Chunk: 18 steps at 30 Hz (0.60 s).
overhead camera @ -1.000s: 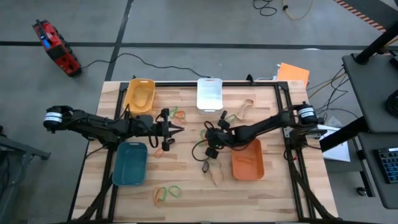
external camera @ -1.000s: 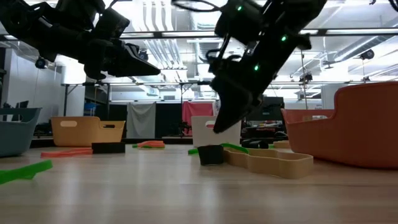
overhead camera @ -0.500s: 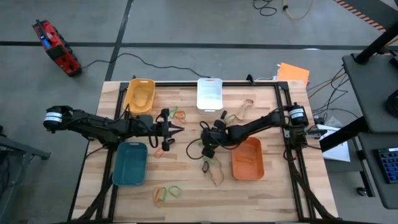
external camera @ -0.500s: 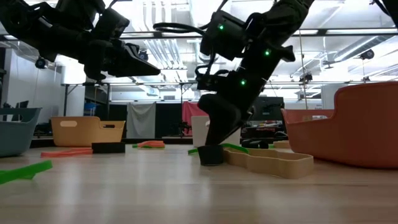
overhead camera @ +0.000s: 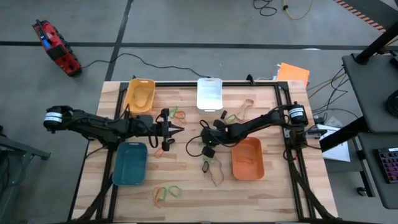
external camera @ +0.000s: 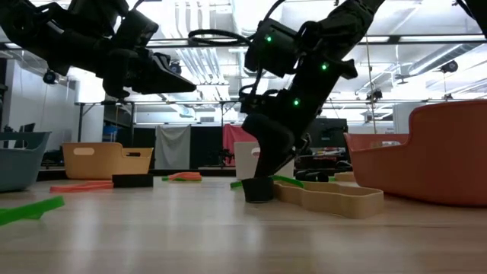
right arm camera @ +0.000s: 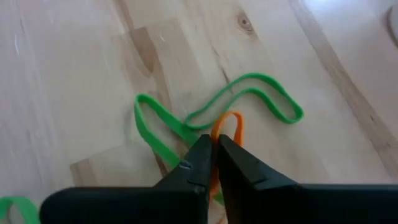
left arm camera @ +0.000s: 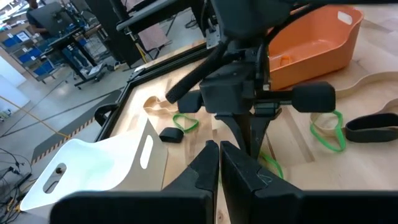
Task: Sort rubber bands into baskets
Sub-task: Put the orange rubber band into the orange bin
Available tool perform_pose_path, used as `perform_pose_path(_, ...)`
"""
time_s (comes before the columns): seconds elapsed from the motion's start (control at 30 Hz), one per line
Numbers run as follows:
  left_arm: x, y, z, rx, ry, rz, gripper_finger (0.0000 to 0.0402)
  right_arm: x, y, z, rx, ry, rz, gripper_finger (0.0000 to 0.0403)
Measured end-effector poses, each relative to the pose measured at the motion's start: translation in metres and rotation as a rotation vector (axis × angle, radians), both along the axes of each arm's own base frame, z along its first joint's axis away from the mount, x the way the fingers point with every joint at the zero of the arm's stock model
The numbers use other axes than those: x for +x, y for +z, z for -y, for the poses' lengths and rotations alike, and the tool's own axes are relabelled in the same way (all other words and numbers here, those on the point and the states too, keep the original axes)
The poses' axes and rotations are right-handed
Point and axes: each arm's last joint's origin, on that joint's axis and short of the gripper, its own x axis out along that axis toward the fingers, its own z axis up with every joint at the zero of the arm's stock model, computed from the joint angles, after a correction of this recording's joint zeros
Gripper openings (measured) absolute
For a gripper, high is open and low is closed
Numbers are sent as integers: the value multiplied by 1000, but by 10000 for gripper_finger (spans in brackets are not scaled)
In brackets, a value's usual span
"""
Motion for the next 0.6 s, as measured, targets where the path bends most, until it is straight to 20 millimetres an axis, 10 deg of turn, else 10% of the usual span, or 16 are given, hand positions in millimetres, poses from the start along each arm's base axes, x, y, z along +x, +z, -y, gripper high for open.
perform_pose_path(0.6, 0, 0, 0, -1, 0, -2, 0, -12, 35, -1, -16, 14, 15, 9)
